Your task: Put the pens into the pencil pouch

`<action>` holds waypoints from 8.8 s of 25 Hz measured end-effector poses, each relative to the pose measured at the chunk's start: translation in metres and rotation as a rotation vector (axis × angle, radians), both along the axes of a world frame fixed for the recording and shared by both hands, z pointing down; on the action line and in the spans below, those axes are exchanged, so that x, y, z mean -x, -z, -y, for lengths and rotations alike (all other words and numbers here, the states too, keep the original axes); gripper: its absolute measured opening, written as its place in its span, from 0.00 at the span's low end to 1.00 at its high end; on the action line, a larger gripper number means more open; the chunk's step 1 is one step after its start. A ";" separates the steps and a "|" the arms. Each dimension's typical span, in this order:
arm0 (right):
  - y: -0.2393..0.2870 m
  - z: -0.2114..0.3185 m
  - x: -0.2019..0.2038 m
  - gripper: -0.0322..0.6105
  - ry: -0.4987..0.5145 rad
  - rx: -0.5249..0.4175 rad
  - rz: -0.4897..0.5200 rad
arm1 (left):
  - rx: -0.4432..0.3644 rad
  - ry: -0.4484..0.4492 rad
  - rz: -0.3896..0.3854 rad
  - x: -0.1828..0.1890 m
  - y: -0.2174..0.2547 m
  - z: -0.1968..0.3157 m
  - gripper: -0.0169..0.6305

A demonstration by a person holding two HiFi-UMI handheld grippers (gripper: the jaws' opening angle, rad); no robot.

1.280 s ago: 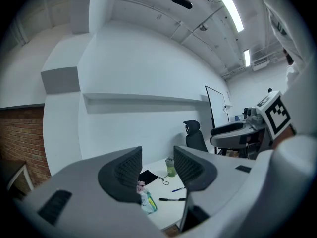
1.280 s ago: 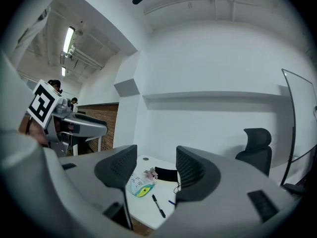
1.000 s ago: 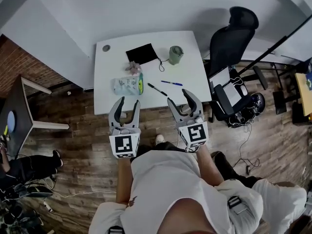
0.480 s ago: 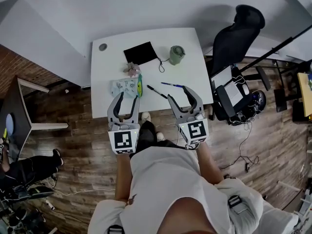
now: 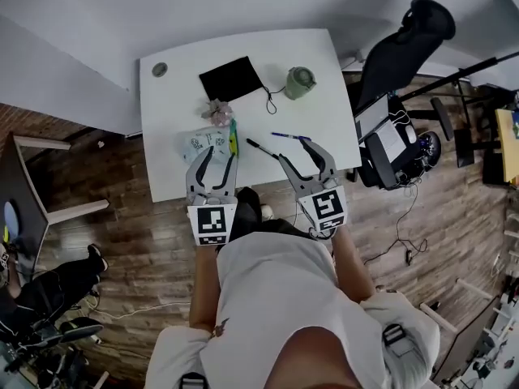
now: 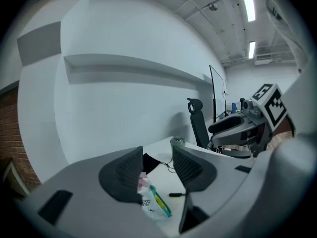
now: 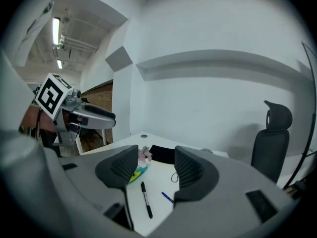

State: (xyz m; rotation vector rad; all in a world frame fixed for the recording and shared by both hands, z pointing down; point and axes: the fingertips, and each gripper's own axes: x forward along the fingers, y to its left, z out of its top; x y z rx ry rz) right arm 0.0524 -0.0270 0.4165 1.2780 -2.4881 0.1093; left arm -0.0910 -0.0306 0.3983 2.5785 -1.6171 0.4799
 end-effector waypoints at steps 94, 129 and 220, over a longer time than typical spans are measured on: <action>-0.192 0.015 0.044 0.12 0.652 0.475 -0.606 | 0.636 0.157 0.038 0.037 -0.178 0.057 0.03; -0.203 0.030 0.070 0.12 0.749 0.516 -0.875 | 0.608 0.136 -0.071 0.031 -0.170 0.063 0.03; -0.265 0.052 -0.102 0.16 0.394 0.566 -0.592 | 0.720 -0.001 -0.111 -0.075 -0.209 0.065 0.03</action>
